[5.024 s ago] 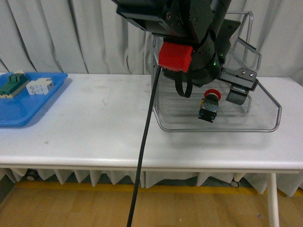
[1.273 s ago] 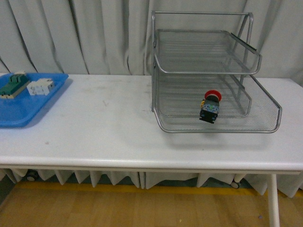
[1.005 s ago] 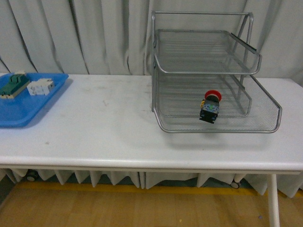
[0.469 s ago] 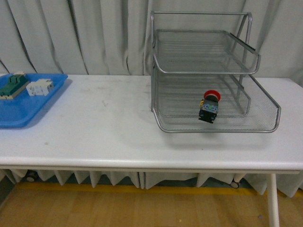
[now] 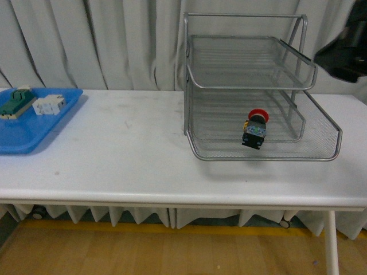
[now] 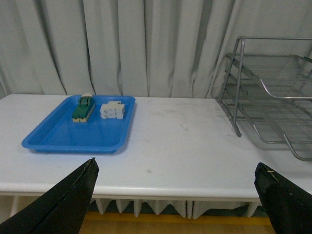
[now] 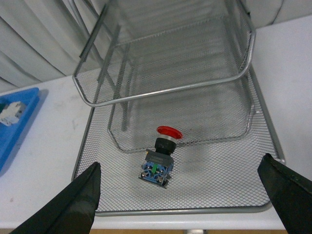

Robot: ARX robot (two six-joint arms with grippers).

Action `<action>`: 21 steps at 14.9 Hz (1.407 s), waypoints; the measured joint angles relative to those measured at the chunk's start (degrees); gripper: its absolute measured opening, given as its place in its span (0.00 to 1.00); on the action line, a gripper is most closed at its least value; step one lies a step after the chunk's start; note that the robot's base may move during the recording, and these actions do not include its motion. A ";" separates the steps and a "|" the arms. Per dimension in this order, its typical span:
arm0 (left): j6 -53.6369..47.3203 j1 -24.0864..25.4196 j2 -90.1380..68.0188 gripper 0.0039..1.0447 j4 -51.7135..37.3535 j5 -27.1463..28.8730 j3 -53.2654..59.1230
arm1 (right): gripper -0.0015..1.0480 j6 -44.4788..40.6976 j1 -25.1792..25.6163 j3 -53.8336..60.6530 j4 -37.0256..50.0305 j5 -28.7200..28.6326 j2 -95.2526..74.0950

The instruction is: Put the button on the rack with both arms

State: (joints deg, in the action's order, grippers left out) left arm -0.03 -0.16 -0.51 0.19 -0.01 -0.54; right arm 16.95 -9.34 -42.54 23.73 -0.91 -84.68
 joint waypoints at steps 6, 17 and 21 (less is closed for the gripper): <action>0.00 0.00 0.00 0.94 0.00 0.02 0.00 | 0.22 2.27 -3.85 -16.94 -22.77 -4.37 -15.96; 0.00 0.00 0.00 0.94 0.00 0.02 0.00 | 0.02 -7.85 -7.21 -17.49 -26.86 -0.96 -26.03; 0.00 0.00 0.00 0.94 0.00 0.00 0.00 | 0.02 -9.66 -4.04 -23.63 -29.44 -0.55 -29.48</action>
State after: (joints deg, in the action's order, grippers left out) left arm -0.03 -0.16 -0.51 0.19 -0.01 -0.54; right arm 7.29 -13.39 -66.17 -5.72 -1.45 -114.17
